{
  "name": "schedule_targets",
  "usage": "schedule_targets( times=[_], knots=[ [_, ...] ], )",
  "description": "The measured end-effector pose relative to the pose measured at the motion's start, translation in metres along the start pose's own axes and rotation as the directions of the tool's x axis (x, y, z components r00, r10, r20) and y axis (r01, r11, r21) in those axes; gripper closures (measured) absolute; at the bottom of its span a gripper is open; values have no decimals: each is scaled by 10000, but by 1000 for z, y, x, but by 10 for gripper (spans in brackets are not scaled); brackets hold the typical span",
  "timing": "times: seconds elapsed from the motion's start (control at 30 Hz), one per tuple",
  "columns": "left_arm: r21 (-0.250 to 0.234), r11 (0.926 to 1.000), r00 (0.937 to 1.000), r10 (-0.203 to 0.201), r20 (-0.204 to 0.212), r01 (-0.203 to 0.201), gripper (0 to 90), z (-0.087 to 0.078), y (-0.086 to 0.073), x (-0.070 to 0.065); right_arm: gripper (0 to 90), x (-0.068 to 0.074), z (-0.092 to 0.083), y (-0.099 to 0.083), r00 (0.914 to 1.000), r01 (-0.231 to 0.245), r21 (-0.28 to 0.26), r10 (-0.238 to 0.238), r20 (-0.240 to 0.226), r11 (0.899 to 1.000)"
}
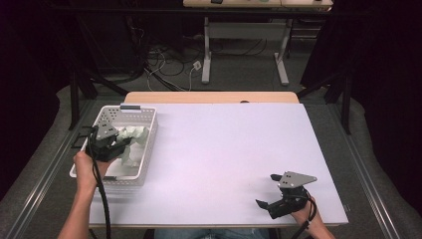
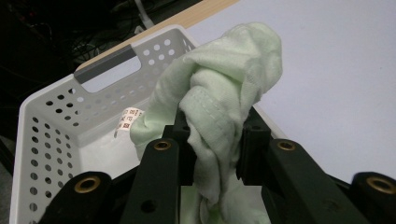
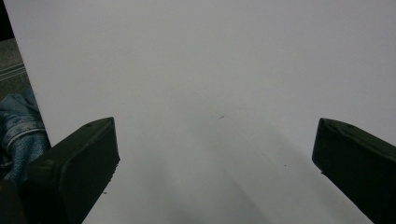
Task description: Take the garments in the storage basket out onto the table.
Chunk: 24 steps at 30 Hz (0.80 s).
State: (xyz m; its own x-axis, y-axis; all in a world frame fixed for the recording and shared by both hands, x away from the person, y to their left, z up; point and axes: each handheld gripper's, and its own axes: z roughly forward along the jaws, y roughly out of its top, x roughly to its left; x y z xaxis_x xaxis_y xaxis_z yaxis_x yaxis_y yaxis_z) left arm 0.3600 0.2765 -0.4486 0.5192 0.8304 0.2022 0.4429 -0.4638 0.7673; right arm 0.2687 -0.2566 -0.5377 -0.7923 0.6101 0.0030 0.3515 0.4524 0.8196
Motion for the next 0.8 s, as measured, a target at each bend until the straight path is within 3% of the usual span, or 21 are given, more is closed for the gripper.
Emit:
schedule_targets(
  times=[0.3,0.8],
  knots=[
    [-376,9993,10000,-18,44,20,740,-4,6,-5,1,0,0,0,10000,27,78,-27,-24,10000],
    [-880,9957,9996,286,73,-278,740,-10,20,-13,1,0,1,0,10000,9,33,-9,45,10000]
  ],
)
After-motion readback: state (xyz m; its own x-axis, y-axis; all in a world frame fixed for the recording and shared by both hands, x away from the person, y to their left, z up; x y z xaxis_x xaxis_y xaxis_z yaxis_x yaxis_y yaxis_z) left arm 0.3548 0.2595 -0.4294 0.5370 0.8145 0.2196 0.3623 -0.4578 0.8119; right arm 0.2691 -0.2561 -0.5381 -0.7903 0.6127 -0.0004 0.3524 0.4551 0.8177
